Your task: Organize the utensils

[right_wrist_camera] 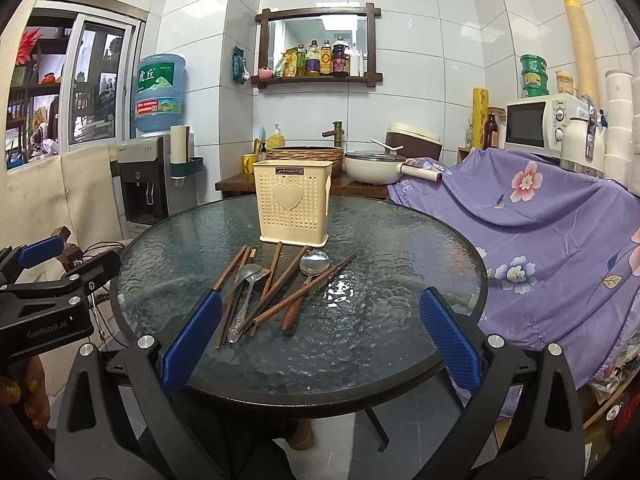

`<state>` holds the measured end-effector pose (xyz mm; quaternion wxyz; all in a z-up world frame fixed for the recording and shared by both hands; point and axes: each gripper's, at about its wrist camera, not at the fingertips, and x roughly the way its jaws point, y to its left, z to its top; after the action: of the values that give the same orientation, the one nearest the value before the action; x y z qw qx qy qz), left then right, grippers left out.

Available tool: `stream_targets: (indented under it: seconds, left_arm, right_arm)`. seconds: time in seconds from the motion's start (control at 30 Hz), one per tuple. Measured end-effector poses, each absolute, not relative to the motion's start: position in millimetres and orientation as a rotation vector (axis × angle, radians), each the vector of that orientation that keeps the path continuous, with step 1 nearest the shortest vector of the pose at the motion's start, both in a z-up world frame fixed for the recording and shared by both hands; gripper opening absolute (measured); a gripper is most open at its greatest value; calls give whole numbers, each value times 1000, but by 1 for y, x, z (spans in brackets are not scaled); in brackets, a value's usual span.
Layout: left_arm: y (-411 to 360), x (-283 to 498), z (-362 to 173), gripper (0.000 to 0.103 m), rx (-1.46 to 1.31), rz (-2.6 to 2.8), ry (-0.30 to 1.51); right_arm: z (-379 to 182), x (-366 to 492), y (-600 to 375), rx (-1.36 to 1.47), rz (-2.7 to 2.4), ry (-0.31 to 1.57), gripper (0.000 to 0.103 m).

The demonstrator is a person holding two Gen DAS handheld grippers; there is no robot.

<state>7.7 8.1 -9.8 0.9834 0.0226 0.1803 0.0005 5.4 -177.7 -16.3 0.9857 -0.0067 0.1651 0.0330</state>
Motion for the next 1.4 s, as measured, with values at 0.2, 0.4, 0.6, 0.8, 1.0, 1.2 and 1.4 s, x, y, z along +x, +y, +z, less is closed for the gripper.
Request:
stream_targets:
  seconds: [0.2, 0.4, 0.6, 0.8, 1.0, 1.2, 1.4]
  left_arm:
    - [21, 49, -24, 97, 25, -23, 513]
    - [37, 109, -35, 86, -8, -76, 615]
    - [34, 174, -48, 67, -25, -162, 756]
    - [29, 216, -55, 60, -15, -181, 828]
    - [31, 241, -64, 56, -11, -184, 907]
    - [29, 256, -70, 56, 12, -187, 939]
    - [22, 265, -74, 56, 19, -195, 955]
  right_arm:
    - [-25, 37, -194, 27, 28, 431, 97]
    - [-50, 102, -226, 137, 38, 632, 94]
    - [-57, 182, -244, 266, 102, 761, 69]
    - [-58, 260, -229, 246, 117, 862, 44]
    - [-74, 328, -228, 274, 81, 1004, 30]
    - [-85, 349, -227, 282, 68, 1091, 25]
    - [-81, 357, -208, 200, 52, 1109, 21]
